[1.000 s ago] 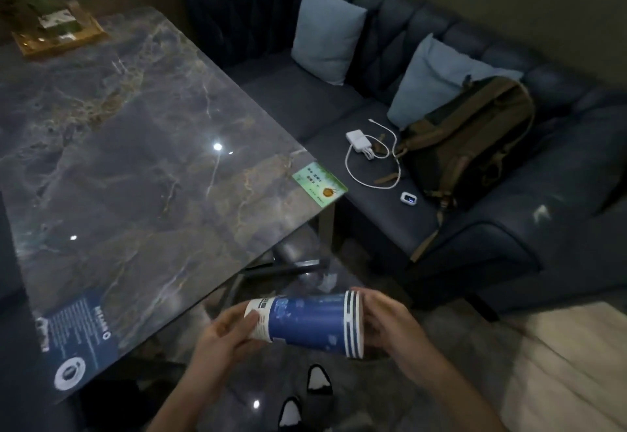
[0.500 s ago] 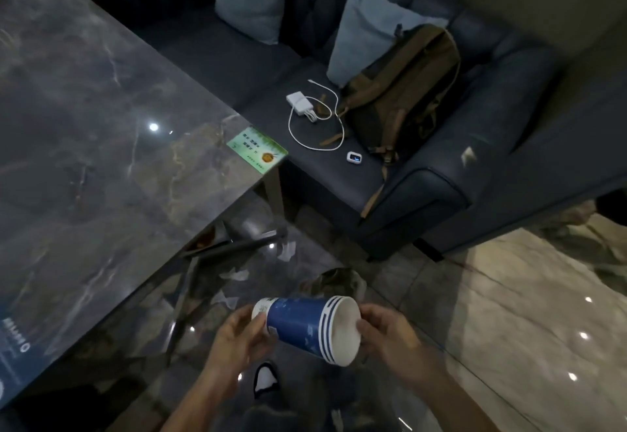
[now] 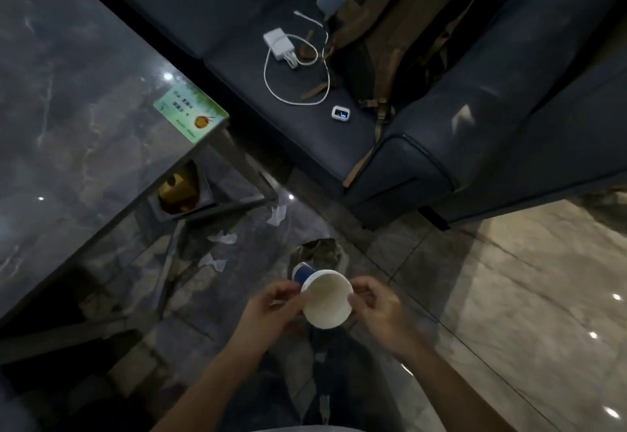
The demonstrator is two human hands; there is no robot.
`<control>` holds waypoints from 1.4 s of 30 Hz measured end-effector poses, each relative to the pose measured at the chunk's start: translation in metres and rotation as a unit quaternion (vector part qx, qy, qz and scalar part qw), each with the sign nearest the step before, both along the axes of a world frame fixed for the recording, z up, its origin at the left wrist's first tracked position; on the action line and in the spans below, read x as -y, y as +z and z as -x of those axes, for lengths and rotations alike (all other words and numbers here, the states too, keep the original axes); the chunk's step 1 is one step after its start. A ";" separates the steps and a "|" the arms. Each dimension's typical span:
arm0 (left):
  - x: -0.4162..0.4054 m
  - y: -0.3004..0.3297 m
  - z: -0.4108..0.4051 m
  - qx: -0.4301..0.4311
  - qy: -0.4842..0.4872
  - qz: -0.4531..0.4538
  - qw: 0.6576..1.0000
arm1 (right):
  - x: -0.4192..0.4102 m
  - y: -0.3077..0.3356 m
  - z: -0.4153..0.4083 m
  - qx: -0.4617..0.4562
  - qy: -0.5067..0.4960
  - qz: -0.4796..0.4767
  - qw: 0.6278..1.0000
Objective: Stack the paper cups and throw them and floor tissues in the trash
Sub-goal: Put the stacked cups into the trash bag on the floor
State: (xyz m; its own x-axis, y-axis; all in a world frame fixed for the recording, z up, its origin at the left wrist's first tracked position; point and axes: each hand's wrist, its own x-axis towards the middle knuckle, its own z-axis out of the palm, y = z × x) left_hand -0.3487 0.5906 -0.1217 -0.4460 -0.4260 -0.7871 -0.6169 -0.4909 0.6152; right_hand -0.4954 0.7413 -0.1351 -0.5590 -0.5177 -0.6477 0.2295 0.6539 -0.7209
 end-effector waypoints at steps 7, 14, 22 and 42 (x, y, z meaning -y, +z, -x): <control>-0.013 -0.054 0.028 0.050 0.034 -0.024 0.998 | 0.007 -0.059 0.022 -0.003 0.064 -0.081 0.995; 0.000 -0.141 0.041 0.037 0.094 -0.093 0.991 | 0.035 -0.148 0.022 0.017 0.003 -0.114 0.993; 0.022 -0.276 0.045 0.038 0.053 -0.107 0.992 | 0.067 -0.269 0.021 0.021 -0.032 -0.161 0.986; 0.026 -0.475 0.090 0.067 0.023 -0.157 0.985 | 0.096 -0.458 0.034 0.006 -0.001 -0.228 0.974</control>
State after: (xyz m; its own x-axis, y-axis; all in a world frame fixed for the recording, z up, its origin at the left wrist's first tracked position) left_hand -0.4386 0.5648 -0.5971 -0.3146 -0.1689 -0.9341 -0.6555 -0.6731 0.3424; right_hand -0.5294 0.6453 -0.5931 -0.5499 -0.1734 -0.8170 0.2378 0.9052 -0.3521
